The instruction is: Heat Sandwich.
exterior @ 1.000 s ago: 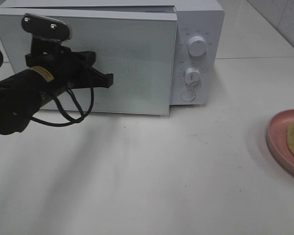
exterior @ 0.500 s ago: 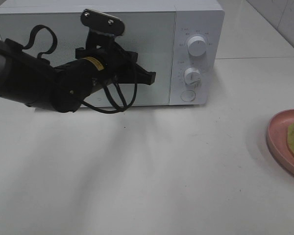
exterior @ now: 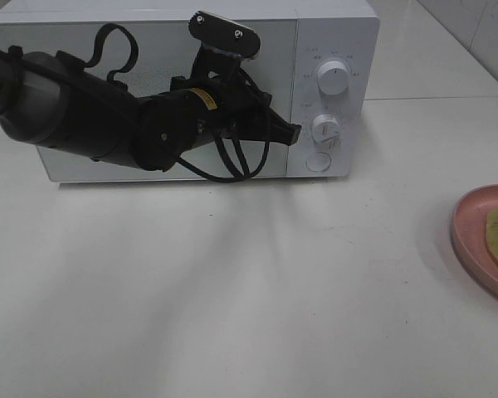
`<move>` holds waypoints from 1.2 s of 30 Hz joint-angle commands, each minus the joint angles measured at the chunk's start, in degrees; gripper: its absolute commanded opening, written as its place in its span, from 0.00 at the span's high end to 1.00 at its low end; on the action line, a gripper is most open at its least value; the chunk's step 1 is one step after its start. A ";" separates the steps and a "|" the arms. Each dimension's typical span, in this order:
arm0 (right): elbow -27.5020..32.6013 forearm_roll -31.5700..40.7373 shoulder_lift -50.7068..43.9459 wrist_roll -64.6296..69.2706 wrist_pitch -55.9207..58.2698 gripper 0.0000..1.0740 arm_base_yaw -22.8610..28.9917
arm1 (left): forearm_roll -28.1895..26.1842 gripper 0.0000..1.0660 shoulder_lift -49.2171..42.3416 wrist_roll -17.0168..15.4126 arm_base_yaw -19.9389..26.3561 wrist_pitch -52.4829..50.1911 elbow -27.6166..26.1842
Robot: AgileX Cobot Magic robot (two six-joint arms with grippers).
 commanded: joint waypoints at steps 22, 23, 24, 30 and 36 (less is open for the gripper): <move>0.00 0.06 -1.43 -0.52 -0.40 0.30 -0.40 | -23.03 0.04 -18.56 16.27 -1.43 23.38 9.22; 0.00 0.06 -1.43 -0.52 -0.40 0.30 -0.40 | -21.94 0.07 -19.77 16.33 -1.43 27.85 9.22; 0.00 0.06 -1.43 -0.52 -0.40 0.30 -0.40 | -21.08 0.08 -20.23 16.33 -1.43 29.68 9.22; 0.00 0.06 -1.43 -0.52 -0.40 0.30 -0.40 | -11.57 0.08 -22.40 15.13 -0.40 45.95 9.22; 0.00 0.06 -1.43 -0.52 -0.40 0.30 -0.40 | -8.31 0.08 -24.29 9.17 3.32 55.86 9.22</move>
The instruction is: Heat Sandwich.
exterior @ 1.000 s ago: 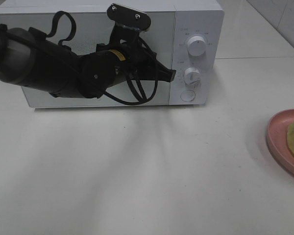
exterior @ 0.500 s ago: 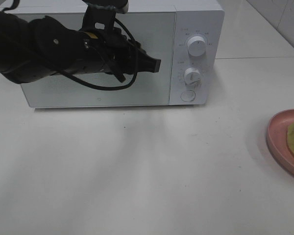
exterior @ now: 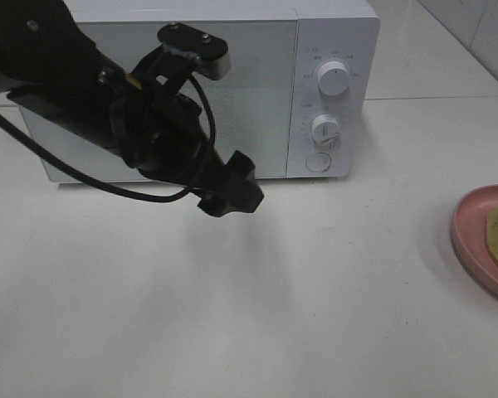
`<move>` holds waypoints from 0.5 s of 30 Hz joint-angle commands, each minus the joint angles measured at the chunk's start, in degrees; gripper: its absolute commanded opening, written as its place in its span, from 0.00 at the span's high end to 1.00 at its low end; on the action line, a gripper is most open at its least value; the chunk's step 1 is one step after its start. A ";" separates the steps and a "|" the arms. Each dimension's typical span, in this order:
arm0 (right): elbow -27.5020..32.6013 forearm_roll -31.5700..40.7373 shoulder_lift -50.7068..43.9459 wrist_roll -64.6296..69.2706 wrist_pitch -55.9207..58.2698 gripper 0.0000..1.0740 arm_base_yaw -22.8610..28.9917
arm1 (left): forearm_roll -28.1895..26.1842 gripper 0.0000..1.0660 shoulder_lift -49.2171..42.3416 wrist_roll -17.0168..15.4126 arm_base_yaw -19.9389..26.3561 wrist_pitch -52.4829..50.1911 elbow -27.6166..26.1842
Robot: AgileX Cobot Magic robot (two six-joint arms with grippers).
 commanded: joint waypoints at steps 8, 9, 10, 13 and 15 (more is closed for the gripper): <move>0.00 0.11 -1.43 -0.52 -0.34 0.30 -0.40 | 11.92 0.08 -7.62 -16.44 10.54 15.18 0.11; 0.00 0.11 -1.43 -0.52 -0.34 0.30 -0.40 | 11.92 0.08 -7.62 -16.44 10.54 15.18 0.11; 0.00 0.11 -1.43 -0.52 -0.34 0.30 -0.40 | 12.78 0.08 -9.28 -17.30 13.24 17.19 0.11; 0.00 0.11 -1.43 -0.52 -0.34 0.30 -0.40 | 12.78 0.08 -11.06 -17.30 16.27 19.02 0.11; 0.00 0.11 -1.43 -0.52 -0.34 0.30 -0.40 | 12.72 0.08 -13.46 -17.59 20.80 21.20 0.11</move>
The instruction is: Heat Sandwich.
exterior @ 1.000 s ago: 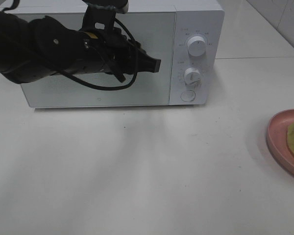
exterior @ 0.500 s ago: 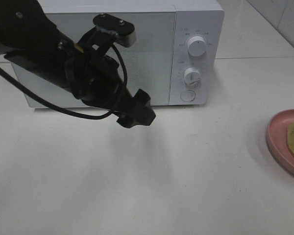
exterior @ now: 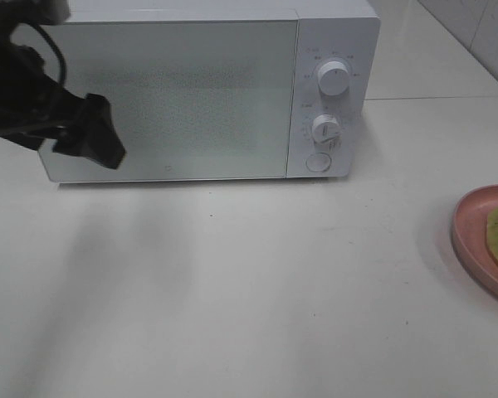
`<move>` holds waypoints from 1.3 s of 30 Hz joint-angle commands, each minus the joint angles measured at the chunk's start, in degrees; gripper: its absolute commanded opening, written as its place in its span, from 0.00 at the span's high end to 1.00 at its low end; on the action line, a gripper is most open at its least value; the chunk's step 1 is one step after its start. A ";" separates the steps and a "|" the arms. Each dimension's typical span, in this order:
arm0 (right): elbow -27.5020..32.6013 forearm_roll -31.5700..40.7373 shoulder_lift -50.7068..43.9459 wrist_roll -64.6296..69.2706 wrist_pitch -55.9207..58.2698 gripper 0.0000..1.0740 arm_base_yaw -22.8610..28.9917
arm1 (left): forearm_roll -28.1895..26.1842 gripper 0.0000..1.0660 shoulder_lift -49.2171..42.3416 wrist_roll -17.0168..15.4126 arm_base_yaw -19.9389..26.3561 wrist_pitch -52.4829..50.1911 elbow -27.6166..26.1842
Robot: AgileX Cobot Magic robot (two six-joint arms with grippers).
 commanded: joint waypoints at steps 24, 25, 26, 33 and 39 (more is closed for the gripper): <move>0.00 0.11 -1.43 -0.52 -0.34 0.30 -0.40 | 14.09 0.08 -40.05 -13.35 22.17 7.96 19.14; 0.00 0.11 -1.43 -0.52 -0.34 0.30 -0.40 | 14.21 0.08 -41.83 -13.64 22.17 7.96 20.34; 0.00 0.11 -1.43 -0.52 -0.34 0.30 -0.40 | 14.21 0.08 -41.83 -13.64 22.17 7.96 20.34; 0.00 0.11 -1.43 -0.52 -0.34 0.30 -0.40 | 15.07 0.08 -55.35 -13.35 22.17 7.96 26.87; 0.00 0.11 -1.43 -0.52 -0.34 0.30 -0.40 | 14.90 0.08 -65.60 -13.35 22.17 9.63 31.00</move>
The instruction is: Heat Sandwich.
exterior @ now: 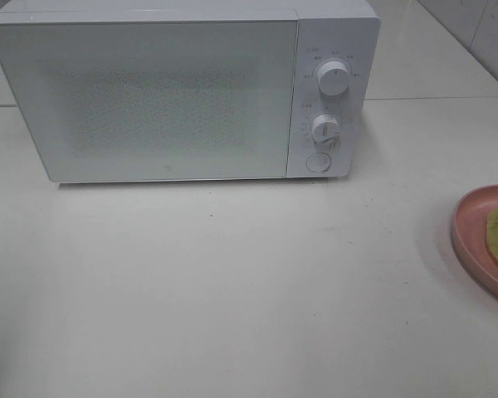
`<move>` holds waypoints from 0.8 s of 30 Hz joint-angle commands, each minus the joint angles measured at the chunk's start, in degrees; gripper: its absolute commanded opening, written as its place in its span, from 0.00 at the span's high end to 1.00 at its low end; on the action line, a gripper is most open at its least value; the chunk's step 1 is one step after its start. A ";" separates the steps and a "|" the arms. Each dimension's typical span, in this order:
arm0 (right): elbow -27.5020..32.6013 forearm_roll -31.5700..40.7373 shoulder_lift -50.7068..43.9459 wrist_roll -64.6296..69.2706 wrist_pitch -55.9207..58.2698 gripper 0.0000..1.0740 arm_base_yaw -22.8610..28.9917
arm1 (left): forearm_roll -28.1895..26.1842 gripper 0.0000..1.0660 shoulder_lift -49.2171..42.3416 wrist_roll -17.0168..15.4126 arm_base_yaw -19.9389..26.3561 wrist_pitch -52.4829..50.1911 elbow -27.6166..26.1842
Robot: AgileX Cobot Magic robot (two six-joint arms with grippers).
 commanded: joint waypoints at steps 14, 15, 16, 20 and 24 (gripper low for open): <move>0.00 0.11 -1.43 -0.52 -0.34 0.30 -0.40 | -0.40 0.08 -17.02 -0.52 -0.23 5.44 2.81; 0.00 0.11 -1.43 -0.52 -0.34 0.30 -0.40 | -0.40 0.08 -18.16 -0.52 -0.23 6.36 3.21; 0.00 0.11 -1.43 -0.52 -0.34 0.30 -0.40 | -0.40 0.08 -19.48 -0.52 -0.23 7.28 3.90; 0.00 0.11 -1.43 -0.52 -0.34 0.30 -0.40 | -0.46 0.08 -25.21 -0.52 -0.23 7.51 4.18; 0.00 0.11 -1.43 -0.57 -0.34 0.30 -0.40 | -0.63 0.08 -25.78 -0.52 -0.23 7.51 4.18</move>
